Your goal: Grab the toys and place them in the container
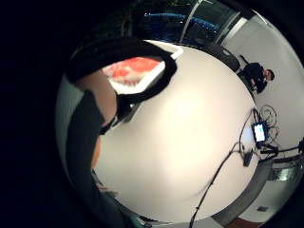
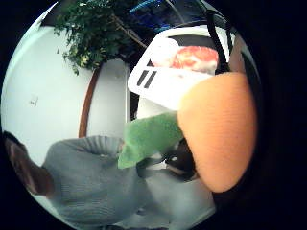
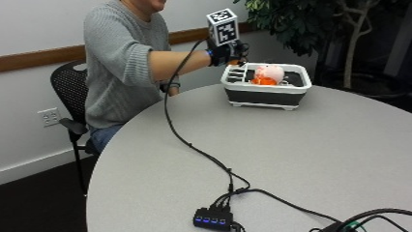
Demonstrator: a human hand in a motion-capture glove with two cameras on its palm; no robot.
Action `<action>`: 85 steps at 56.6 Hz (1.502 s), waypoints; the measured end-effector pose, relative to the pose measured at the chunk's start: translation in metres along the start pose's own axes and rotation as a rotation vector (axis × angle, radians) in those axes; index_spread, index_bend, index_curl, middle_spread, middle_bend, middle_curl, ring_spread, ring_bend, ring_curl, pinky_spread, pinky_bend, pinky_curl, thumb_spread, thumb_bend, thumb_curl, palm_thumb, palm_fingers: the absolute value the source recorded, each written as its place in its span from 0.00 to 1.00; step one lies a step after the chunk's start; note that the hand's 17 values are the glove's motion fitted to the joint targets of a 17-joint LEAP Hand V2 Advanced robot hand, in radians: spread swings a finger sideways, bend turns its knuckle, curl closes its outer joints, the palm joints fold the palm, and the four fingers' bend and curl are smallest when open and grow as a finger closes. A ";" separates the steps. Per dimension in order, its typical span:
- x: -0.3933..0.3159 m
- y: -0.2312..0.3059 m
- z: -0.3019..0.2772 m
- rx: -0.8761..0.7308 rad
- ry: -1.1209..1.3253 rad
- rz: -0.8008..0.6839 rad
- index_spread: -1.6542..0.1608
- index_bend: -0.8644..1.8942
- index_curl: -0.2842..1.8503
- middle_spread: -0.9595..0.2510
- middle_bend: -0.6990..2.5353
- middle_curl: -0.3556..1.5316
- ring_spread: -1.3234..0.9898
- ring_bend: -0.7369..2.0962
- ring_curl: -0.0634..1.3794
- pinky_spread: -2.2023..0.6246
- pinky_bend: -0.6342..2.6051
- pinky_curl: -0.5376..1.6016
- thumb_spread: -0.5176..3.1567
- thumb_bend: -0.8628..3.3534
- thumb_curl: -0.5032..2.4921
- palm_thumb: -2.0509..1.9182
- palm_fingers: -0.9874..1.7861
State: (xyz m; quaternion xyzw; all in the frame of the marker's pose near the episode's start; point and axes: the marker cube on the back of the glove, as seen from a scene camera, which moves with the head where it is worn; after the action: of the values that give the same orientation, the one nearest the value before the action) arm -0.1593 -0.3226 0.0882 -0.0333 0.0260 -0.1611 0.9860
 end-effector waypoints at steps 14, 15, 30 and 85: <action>-0.019 -0.156 0.011 0.005 -0.063 0.123 0.69 0.45 0.57 0.49 0.48 0.66 0.34 0.63 0.56 0.65 0.46 0.48 0.44 0.20 0.39 0.61 0.58; -0.019 -0.165 0.013 0.001 -0.057 0.140 0.68 0.45 0.57 0.49 0.48 0.66 0.34 0.63 0.56 0.65 0.46 0.47 0.44 0.20 0.39 0.61 0.57; -0.006 -0.200 0.076 -0.136 0.109 0.330 0.68 0.43 0.58 0.51 0.47 0.67 0.34 0.57 0.54 0.70 0.47 0.47 0.50 0.19 0.33 0.53 0.46; 0.043 0.230 -0.075 0.055 0.004 0.389 0.70 0.39 0.39 0.66 0.27 0.41 0.54 0.31 0.25 0.81 0.38 0.41 0.48 0.20 0.27 0.51 0.33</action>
State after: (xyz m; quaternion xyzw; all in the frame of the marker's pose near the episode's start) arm -0.0506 -0.1231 -0.0051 -0.0004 0.0296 0.0317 0.9991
